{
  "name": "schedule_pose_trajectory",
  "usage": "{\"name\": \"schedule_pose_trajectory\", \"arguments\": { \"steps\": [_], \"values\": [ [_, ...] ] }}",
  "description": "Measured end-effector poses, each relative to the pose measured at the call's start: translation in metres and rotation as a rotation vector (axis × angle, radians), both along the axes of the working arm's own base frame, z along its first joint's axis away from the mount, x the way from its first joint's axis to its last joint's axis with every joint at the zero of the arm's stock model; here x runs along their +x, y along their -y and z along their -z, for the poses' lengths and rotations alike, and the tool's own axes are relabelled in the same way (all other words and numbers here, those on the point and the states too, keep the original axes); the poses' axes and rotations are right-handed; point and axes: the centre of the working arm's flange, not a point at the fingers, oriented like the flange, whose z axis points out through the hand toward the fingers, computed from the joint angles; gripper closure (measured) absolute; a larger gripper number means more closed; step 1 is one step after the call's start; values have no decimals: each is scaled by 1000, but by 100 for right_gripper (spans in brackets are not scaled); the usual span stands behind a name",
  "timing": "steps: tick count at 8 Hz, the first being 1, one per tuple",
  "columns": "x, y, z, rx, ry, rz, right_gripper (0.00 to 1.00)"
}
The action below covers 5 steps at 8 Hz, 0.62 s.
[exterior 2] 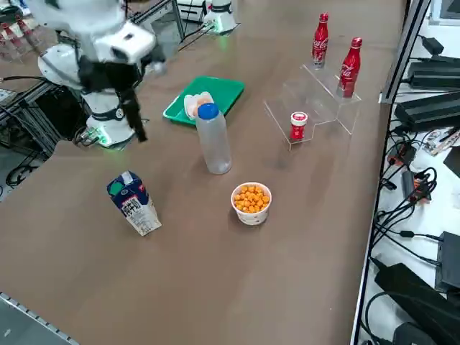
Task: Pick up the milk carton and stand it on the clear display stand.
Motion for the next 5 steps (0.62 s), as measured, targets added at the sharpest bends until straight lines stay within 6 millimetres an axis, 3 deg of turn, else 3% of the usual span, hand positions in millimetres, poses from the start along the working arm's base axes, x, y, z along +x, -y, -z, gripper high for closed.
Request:
{"name": "schedule_pose_trajectory", "arguments": {
  "steps": [3,5],
  "values": [
    [-38,41,58,-26,51,-147,0],
    [-51,50,79,-38,65,-194,0]
  ]
}}
